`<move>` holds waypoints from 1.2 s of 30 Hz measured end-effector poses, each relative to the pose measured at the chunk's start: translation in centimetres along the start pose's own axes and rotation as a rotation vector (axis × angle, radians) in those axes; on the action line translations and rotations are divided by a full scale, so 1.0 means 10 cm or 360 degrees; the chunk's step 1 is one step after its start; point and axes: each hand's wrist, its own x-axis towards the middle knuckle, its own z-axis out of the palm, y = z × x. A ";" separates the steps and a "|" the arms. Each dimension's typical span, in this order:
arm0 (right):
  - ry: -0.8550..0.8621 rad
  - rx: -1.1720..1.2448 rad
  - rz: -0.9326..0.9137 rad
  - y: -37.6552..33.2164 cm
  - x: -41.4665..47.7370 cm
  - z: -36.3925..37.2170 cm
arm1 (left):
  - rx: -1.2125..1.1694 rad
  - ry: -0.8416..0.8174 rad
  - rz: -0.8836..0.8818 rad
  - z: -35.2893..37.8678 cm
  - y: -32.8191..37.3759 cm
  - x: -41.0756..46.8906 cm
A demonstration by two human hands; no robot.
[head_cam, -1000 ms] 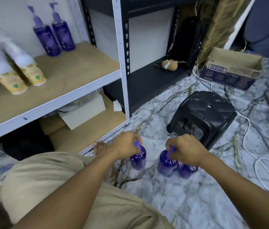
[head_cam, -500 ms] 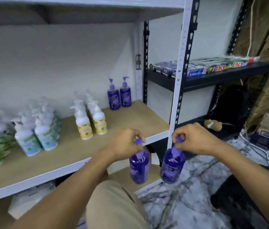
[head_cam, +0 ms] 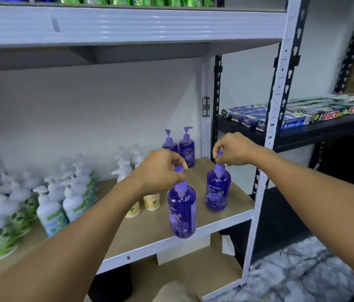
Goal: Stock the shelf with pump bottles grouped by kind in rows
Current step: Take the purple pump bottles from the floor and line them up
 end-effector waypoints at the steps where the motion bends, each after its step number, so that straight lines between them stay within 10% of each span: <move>1: -0.0012 -0.0012 0.0012 0.02 0.10 0.04 | 0.0011 0.0007 -0.0008 0.00 -0.02 0.04; 17: 0.0233 -0.0084 0.0078 0.25 0.43 0.44 | 0.0086 0.0100 -0.0058 0.27 -0.39 0.47; 36: 0.0355 0.0846 0.0493 0.61 -0.30 1.89 | 0.0244 0.0103 -0.0206 0.46 -0.49 1.38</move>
